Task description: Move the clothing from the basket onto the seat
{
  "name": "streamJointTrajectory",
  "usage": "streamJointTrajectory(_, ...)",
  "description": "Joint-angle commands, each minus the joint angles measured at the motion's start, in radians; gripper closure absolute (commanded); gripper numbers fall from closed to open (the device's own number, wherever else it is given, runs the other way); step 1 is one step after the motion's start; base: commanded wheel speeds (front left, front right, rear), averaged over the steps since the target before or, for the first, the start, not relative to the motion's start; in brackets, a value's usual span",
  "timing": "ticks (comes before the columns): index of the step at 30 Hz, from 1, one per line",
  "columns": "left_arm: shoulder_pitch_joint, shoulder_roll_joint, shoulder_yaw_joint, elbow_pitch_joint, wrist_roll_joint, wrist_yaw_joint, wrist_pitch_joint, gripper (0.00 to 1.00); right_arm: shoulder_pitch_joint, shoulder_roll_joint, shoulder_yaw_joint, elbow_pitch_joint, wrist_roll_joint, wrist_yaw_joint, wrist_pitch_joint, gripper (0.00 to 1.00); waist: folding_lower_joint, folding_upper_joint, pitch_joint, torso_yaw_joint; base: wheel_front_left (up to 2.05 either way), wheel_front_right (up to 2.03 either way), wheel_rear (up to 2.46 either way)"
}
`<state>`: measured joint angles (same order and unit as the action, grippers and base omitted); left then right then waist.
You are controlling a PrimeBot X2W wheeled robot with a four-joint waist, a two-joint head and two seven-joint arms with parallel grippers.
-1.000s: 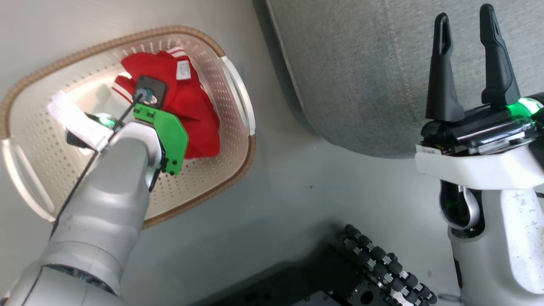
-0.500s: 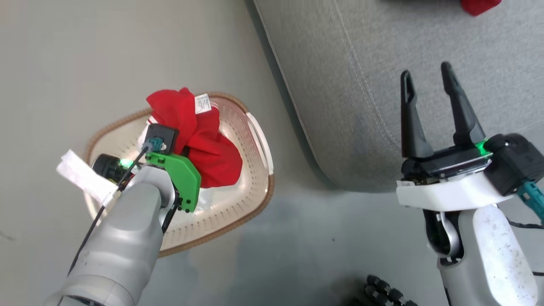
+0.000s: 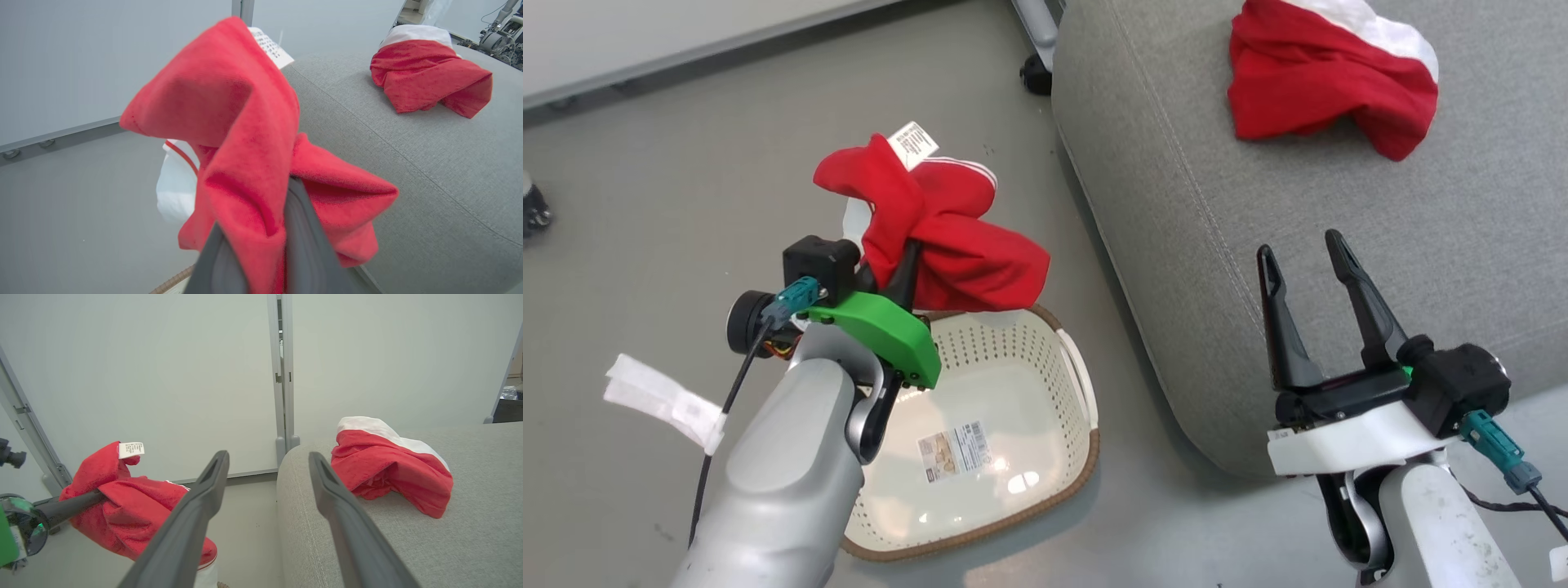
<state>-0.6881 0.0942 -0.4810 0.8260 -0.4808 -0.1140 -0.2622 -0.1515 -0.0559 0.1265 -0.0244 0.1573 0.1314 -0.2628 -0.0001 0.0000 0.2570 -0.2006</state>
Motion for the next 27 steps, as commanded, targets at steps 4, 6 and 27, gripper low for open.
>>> streamJointTrajectory(4, 0.105, 0.005, 0.099, -0.185, 0.066, 0.008, -0.003, 1.0, 0.043, -0.011, 0.012, 0.016, 0.004, -0.001, -0.003, 0.0, 0.0001, 0.0, -0.149, 0.061, 0.0, 0.0, 0.0)
streamJointTrajectory(6, 0.166, -0.007, 0.171, -0.308, 0.101, 0.003, -0.003, 1.0, 0.065, -0.015, 0.022, 0.025, 0.007, -0.002, -0.003, 0.0, 0.0001, 0.0, -0.19, 0.066, 0.0, 0.0, 0.0)
streamJointTrajectory(27, 0.414, -0.043, 0.261, -0.894, -0.033, -0.018, -0.002, 1.0, 0.096, -0.017, 0.03, 0.022, 0.004, -0.002, -0.003, 0.0, 0.0001, 0.0, -0.26, 0.114, 0.0, 0.0, 0.0)
